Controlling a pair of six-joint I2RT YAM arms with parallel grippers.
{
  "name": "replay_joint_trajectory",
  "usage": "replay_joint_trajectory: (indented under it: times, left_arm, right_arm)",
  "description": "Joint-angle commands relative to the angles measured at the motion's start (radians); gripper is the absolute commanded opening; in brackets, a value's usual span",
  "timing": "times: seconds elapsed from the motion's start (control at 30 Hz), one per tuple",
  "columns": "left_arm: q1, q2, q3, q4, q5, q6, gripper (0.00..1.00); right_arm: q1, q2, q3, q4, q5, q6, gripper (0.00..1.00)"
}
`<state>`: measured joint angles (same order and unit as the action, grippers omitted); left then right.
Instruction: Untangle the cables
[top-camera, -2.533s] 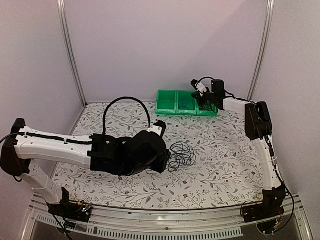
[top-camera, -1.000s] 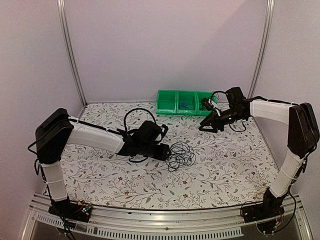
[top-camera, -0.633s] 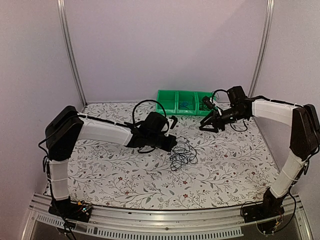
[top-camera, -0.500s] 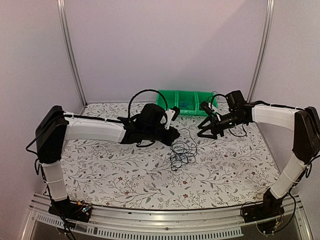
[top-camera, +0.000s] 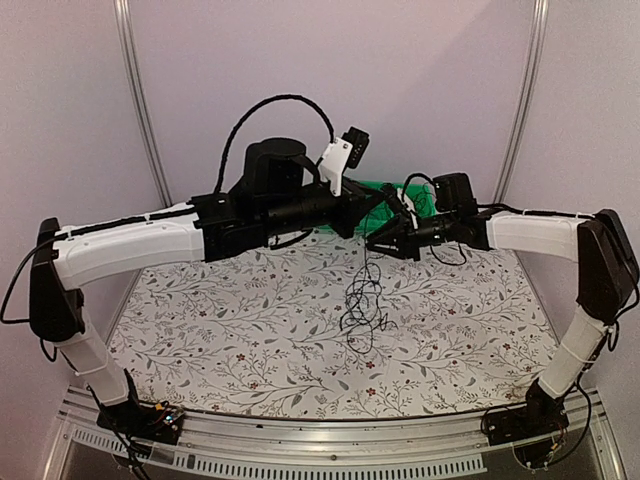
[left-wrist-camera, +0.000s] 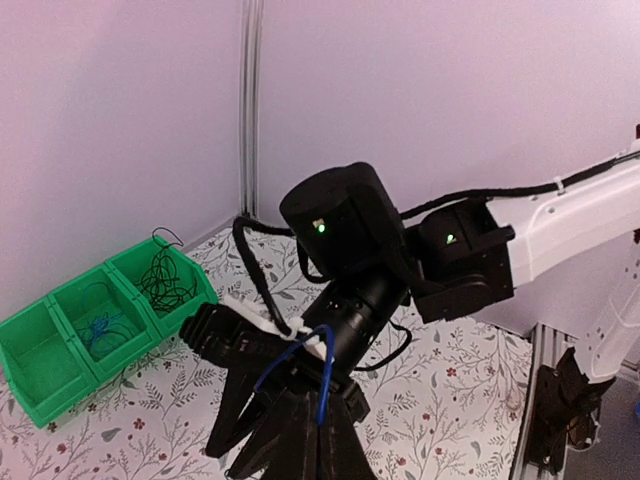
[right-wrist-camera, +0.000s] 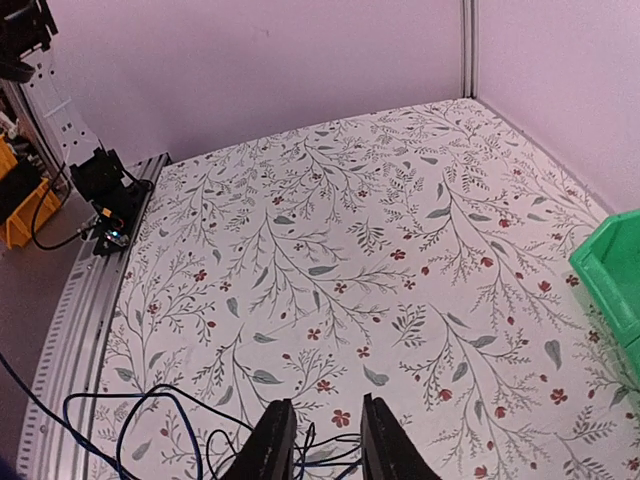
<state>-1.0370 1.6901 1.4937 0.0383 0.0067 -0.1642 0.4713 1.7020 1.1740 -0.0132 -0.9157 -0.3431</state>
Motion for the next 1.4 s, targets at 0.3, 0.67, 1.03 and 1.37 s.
replay_joint_trajectory:
  times: [0.3,0.67,1.03,1.37]
  left_arm:
    - [-0.083,-0.048,0.217,0.104,-0.218,0.101,0.00]
    - [-0.086,-0.045,0.290,0.081,-0.243,0.136,0.00]
    - [-0.035,-0.158,-0.110,0.036,-0.473,0.052,0.00]
    - [0.041,0.003,-0.270,0.399,-0.647,-0.023,0.27]
  right_arm:
    - [-0.118,0.120,-0.140,0.045,-0.058,0.263,0.03]
    - [-0.202,0.003,-0.197,-0.080,0.022,0.145,0.00]
    - [-0.238,-0.274,0.278,-0.567,-0.132,-0.181,0.00]
    - [-0.123,-0.308,0.604,-0.750,-0.357,-0.120,0.00]
